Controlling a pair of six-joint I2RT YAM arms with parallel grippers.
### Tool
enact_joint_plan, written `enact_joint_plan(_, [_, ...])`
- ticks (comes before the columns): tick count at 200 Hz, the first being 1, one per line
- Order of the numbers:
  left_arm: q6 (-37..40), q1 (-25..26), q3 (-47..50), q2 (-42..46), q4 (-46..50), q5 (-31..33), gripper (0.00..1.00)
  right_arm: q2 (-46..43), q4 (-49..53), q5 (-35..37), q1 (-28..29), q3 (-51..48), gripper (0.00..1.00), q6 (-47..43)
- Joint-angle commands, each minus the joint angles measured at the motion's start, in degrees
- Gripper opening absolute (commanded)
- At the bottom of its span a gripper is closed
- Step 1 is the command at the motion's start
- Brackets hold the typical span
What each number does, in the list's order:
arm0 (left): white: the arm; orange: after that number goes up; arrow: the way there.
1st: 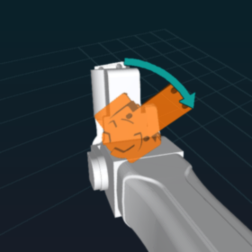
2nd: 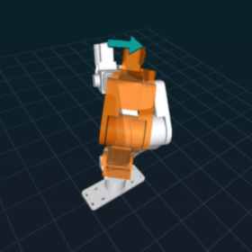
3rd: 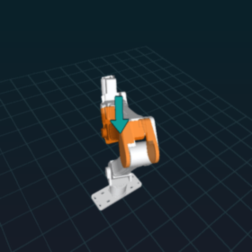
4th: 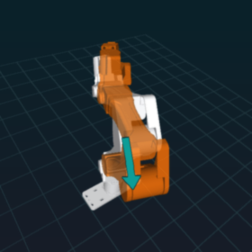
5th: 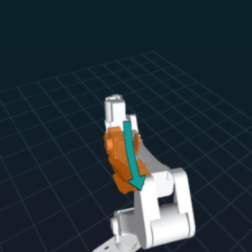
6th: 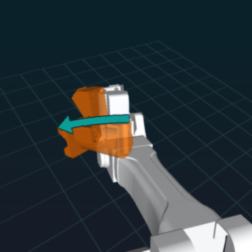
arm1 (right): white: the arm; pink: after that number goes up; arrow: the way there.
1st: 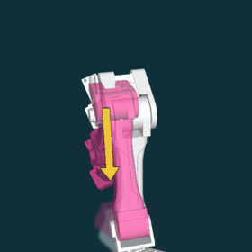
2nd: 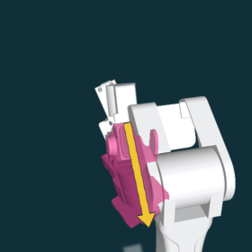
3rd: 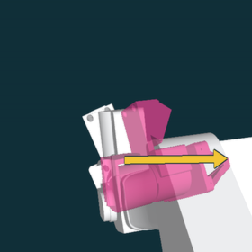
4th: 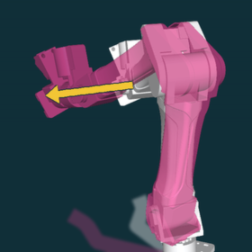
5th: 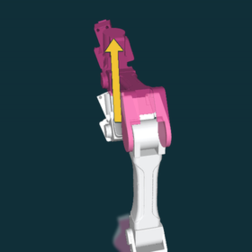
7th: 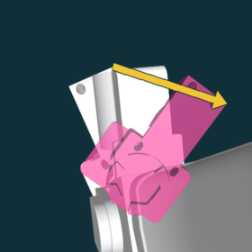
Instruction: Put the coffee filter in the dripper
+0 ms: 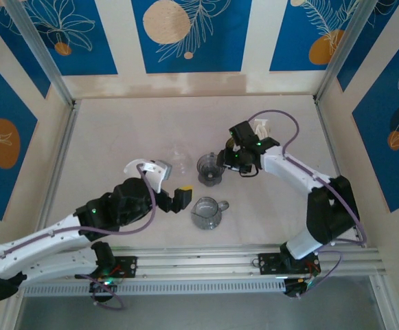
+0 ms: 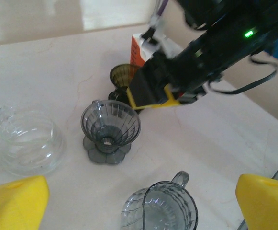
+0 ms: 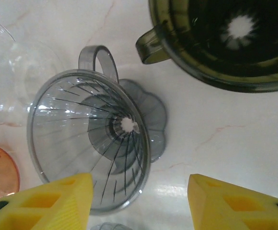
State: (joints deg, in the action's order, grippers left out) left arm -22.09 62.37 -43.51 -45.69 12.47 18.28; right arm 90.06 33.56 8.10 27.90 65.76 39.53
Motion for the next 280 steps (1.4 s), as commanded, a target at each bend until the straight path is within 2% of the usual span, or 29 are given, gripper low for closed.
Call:
enact_joint_plan(1, [0.8,-0.1,1.9,2.6,-4.5,-0.8,1.00,3.4,-0.9,-0.7,0.5,2.4,0.55,1.8])
enact_joint_plan(30, [0.0,-0.1,4.3,4.4,-6.0,-0.2,1.00,7.6,-2.3,-0.5,0.8,3.1,0.47,3.1])
enact_joint_plan(101, [-0.1,-0.2,3.8,4.9,-3.5,2.4,1.00,6.4,-4.2,0.1,0.8,1.0,0.07,3.8])
enact_joint_plan(120, [-0.2,-0.1,3.6,4.8,-3.4,2.5,1.00,4.6,-4.6,-0.3,0.7,0.0,0.00,3.4])
enact_joint_plan(169, [0.3,-0.1,2.7,4.7,-2.8,2.6,1.00,-4.8,-3.7,-2.0,1.0,-2.2,0.00,1.8])
enact_joint_plan(198, [0.9,-0.1,2.2,4.9,-2.4,3.0,1.00,-12.0,1.1,-2.6,2.7,-2.8,0.00,1.0])
enact_joint_plan(245, [1.8,-0.2,1.7,5.7,-1.9,4.0,1.00,-21.1,9.6,-7.4,7.5,-3.9,0.00,1.8])
enact_joint_plan(280, [1.8,-0.1,2.2,5.8,-2.1,4.4,1.00,-22.4,13.4,-9.6,12.6,-4.8,0.00,3.8])
